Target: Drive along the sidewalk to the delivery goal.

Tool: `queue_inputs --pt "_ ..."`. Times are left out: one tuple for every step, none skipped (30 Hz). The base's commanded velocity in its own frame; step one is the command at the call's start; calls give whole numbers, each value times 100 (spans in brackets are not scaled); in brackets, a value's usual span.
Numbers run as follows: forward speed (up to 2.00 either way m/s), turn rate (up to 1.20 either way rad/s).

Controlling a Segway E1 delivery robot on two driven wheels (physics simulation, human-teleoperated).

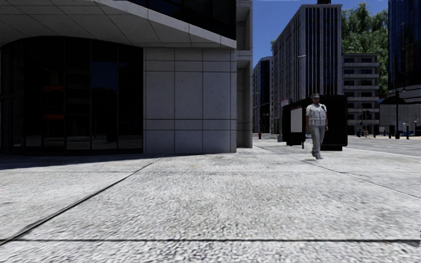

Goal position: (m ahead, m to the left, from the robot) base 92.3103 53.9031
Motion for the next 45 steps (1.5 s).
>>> queue_inputs --pt "200 0" --pt "200 0" --pt "200 0" --pt "200 0" --pt "200 0" --pt "200 0" --pt "200 0" --pt "200 0" --pt "200 0" --pt "200 -1" --pt "200 -2" --pt "200 -3" --pt "200 -3" --pt "200 -3" --pt "200 -4" --pt "200 -5" --pt "200 -6" --pt "200 -6" --pt "200 -7" --pt "200 -8" --pt "200 -14" --pt "200 -14" --pt "200 -27" --pt "200 -33" --pt "200 -36" --pt "200 -36" --pt "200 -36" --pt "200 -37" --pt "200 -37" --pt "200 -39" --pt "200 -39" --pt "200 -39" --pt "200 -39" --pt "200 -39" --pt "200 -39" --pt "200 -39" --pt "200 -37" --pt "200 0" --pt "200 0" --pt "200 0" --pt "200 0" --pt "200 0" --pt "200 0" --pt "200 0" --pt "200 0"
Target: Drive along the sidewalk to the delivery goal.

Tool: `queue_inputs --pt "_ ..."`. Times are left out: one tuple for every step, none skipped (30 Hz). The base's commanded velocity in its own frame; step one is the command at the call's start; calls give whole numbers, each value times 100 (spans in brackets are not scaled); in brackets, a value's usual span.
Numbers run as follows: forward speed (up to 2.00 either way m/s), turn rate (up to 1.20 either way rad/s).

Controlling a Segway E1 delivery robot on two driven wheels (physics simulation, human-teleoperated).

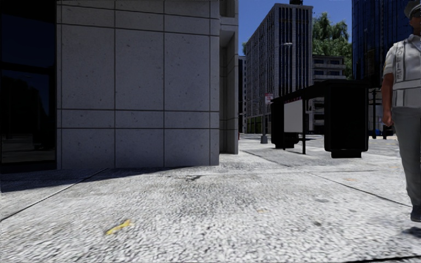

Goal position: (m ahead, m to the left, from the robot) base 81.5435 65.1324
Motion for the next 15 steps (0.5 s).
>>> queue_inputs --pt "200 0" --pt "200 0" --pt "200 0" --pt "200 0" --pt "200 0" --pt "200 0" --pt "200 0" --pt "200 0" --pt "200 0" --pt "200 0" --pt "200 -74" --pt "200 -120" --pt "200 -120" --pt "200 -120" --pt "200 -120"
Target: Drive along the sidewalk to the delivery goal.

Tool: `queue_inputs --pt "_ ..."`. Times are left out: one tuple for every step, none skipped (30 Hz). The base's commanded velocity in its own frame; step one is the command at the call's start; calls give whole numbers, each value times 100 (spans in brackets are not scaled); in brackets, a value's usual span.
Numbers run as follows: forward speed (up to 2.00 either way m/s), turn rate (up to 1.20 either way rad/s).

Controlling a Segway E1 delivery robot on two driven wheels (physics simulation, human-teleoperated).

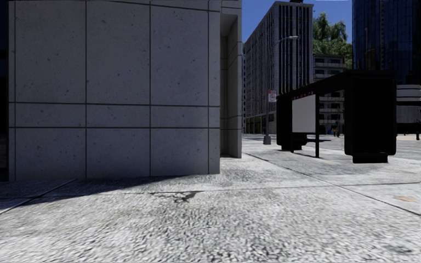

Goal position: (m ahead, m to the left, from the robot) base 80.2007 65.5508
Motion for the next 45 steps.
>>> queue_inputs --pt "200 -120" --pt "200 -120" --pt "200 -120" --pt "200 -120" --pt "200 -120" --pt "200 -120" --pt "200 -120" --pt "200 -120" --pt "200 -120" --pt "200 -120" --pt "200 -120" --pt "200 -105" --pt "200 -33" --pt "200 -9" --pt "200 -3" --pt "200 -2" --pt "200 -1" --pt "200 -1" --pt "200 -1" --pt "200 0" --pt "200 0" --pt "200 0" --pt "200 0" --pt "200 0" --pt "200 0" --pt "200 0" --pt "200 0" --pt "200 0" --pt "200 0" --pt "200 0" --pt "200 0" --pt "200 0" --pt "200 0" --pt "200 0" --pt "200 0" --pt "200 0" --pt "200 0" --pt "200 0" --pt "200 0" --pt "200 0" --pt "200 0" --pt "200 0" --pt "200 0" --pt "200 0" --pt "200 0"
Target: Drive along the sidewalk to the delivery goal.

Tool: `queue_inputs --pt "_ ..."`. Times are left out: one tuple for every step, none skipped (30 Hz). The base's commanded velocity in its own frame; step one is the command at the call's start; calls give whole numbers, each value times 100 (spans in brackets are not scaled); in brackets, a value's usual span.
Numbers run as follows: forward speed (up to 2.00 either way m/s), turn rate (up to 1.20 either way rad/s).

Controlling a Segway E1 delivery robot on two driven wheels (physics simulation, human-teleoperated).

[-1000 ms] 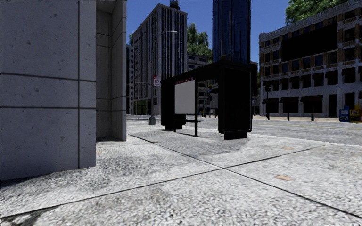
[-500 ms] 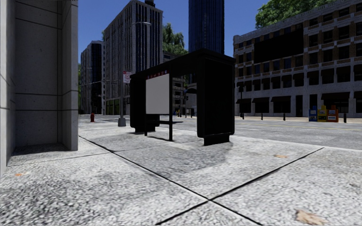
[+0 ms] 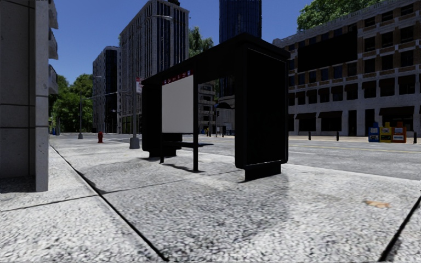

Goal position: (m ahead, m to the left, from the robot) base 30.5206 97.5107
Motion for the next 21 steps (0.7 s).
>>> queue_inputs --pt "200 0" --pt "200 8" --pt "200 28" --pt "200 38" --pt "200 51" --pt "200 51" --pt "200 58" --pt "200 65" --pt "200 67" --pt "200 69" --pt "200 72" --pt "200 74" --pt "200 77" --pt "200 77" --pt "200 77" --pt "200 77" --pt "200 77" --pt "200 76" --pt "200 69" --pt "200 69" --pt "200 55"
